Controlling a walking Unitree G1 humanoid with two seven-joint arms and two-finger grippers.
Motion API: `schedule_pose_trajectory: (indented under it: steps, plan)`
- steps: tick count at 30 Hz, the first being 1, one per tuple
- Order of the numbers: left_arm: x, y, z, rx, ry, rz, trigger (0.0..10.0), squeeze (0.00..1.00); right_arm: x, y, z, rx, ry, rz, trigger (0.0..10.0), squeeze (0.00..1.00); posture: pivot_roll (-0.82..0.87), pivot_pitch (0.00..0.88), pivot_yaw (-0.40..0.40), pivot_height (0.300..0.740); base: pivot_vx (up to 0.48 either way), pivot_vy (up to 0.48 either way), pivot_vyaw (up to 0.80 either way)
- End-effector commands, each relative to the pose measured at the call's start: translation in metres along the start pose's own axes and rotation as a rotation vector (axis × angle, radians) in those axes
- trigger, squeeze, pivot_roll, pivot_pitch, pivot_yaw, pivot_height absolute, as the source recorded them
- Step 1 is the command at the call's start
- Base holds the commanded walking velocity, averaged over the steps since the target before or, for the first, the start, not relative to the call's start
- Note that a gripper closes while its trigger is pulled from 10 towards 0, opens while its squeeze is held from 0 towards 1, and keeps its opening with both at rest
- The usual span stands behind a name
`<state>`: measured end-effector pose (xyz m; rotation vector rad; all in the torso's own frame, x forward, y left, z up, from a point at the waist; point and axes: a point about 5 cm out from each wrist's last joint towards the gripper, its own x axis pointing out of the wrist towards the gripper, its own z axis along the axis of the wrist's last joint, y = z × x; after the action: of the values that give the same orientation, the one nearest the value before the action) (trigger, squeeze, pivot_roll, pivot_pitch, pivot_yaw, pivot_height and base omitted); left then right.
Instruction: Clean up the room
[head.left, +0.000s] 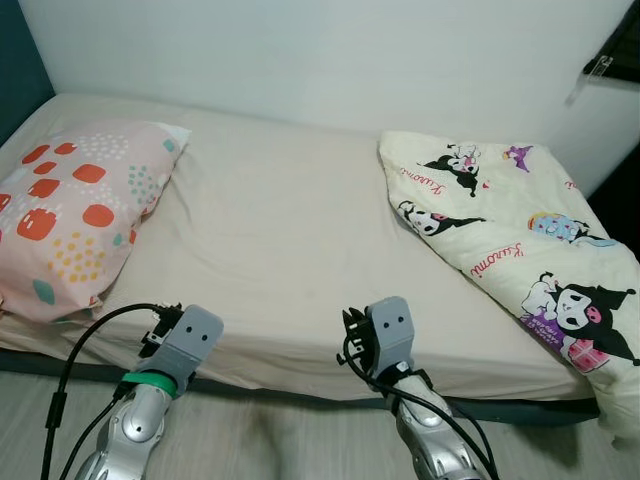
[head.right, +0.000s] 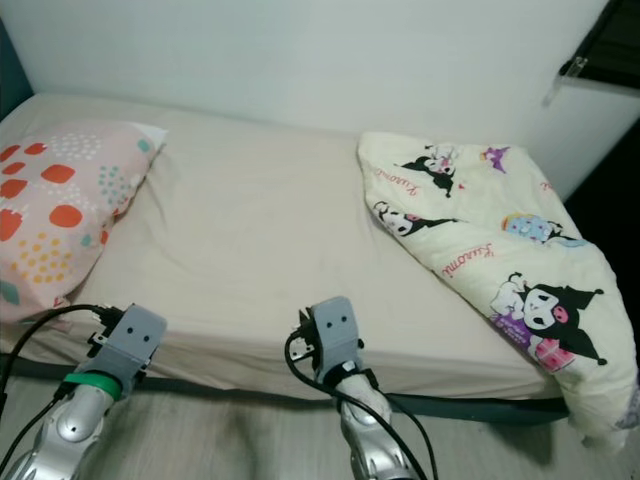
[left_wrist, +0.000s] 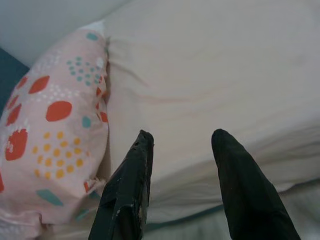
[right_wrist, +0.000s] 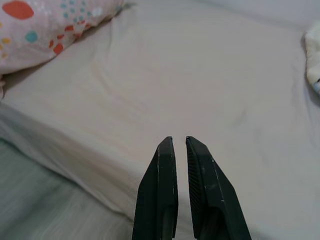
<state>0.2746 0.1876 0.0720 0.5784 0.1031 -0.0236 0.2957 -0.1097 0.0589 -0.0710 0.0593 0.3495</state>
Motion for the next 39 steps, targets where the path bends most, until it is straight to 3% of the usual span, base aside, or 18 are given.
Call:
schedule_pose_trajectory:
  steps: [1, 2, 3, 5, 8, 9, 10, 11, 12, 15, 19, 23, 29, 33, 39]
  plan:
    - [-0.005, -0.012, -0.011, -0.018, 0.039, -0.047, 10.0, 0.0, -0.006, -0.003, -0.014, 0.015, 0.052, -0.015, 10.0, 0.0, 0.07, 0.075, -0.033, 0.74, 0.0, 0.0, 0.0]
    - [-0.005, -0.012, -0.011, -0.018, 0.039, -0.047, 10.0, 0.0, -0.006, -0.003, -0.014, 0.015, 0.052, -0.015, 10.0, 0.0, 0.07, 0.075, -0.033, 0.74, 0.0, 0.0, 0.0]
    - [-0.009, -0.018, -0.022, -0.078, 0.09, -0.074, 10.0, 0.0, -0.011, -0.004, -0.024, 0.02, 0.095, -0.019, 10.0, 0.0, 0.07, 0.071, -0.034, 0.74, 0.0, 0.0, 0.0]
    - [-0.009, -0.018, -0.022, -0.078, 0.09, -0.074, 10.0, 0.0, -0.011, -0.004, -0.024, 0.02, 0.095, -0.019, 10.0, 0.0, 0.07, 0.071, -0.034, 0.74, 0.0, 0.0, 0.0]
    - [-0.029, -0.051, -0.064, -0.205, 0.265, -0.243, 10.0, 0.0, -0.041, -0.014, -0.078, 0.128, 0.343, -0.105, 10.0, 0.0, 0.06, 0.066, -0.045, 0.74, 0.0, 0.0, 0.0]
    - [-0.029, -0.051, -0.064, -0.205, 0.265, -0.243, 10.0, 0.0, -0.041, -0.014, -0.078, 0.128, 0.343, -0.105, 10.0, 0.0, 0.06, 0.066, -0.045, 0.74, 0.0, 0.0, 0.0]
    - [-0.034, -0.057, -0.074, -0.211, 0.311, -0.276, 10.0, 0.0, -0.049, -0.016, -0.089, 0.154, 0.401, -0.133, 10.0, 0.0, 0.06, 0.066, -0.045, 0.74, 0.0, 0.0, 0.0]
    - [-0.05, -0.065, -0.106, -0.252, 0.495, -0.292, 10.0, 0.0, -0.072, -0.019, -0.115, 0.237, 0.558, -0.218, 10.0, 0.0, 0.05, 0.057, -0.049, 0.74, 0.0, 0.0, 0.0]
    - [-0.05, -0.065, -0.106, -0.252, 0.495, -0.292, 10.0, 0.0, -0.072, -0.019, -0.115, 0.237, 0.558, -0.218, 10.0, 0.0, 0.05, 0.057, -0.049, 0.74, 0.0, 0.0, 0.0]
    - [-0.07, -0.069, -0.131, -0.27, 0.655, -0.29, 10.0, 0.0, -0.095, -0.021, -0.134, 0.25, 0.694, -0.262, 10.0, 0.0, 0.04, 0.044, -0.044, 0.74, 0.0, 0.0, 0.0]
    - [-0.079, -0.07, -0.138, -0.256, 0.696, -0.309, 10.0, 0.0, -0.104, -0.023, -0.14, 0.199, 0.745, -0.247, 10.0, 0.0, 0.03, 0.045, -0.042, 0.74, 0.0, 0.0, 0.0]
    - [-0.083, -0.078, -0.137, -0.217, 0.663, -0.385, 10.0, 0.0, -0.108, -0.021, -0.143, 0.291, 0.764, -0.23, 10.0, 0.0, 0.02, 0.03, -0.04, 0.74, 0.0, 0.0, 0.0]
    - [-0.07, -0.086, -0.126, -0.137, 0.56, -0.405, 10.0, 0.0, -0.108, -0.012, -0.146, 0.345, 0.767, -0.19, 10.0, 0.0, 0.02, 0.019, -0.025, 0.74, 0.0, 0.0, 0.0]
    - [-0.059, -0.084, -0.119, -0.17, 0.552, -0.361, 10.0, 0.0, -0.102, -0.017, -0.141, 0.33, 0.734, -0.209, 10.0, 0.0, 0.0, 0.016, -0.009, 0.74, 0.0, 0.0, 0.0]
    - [-0.058, -0.089, -0.117, -0.232, 0.575, -0.388, 10.0, 0.0, -0.103, -0.024, -0.14, 0.324, 0.716, -0.232, 10.0, 0.0, -0.01, 0.016, 0.006, 0.74, 0.0, 0.0, 0.0]
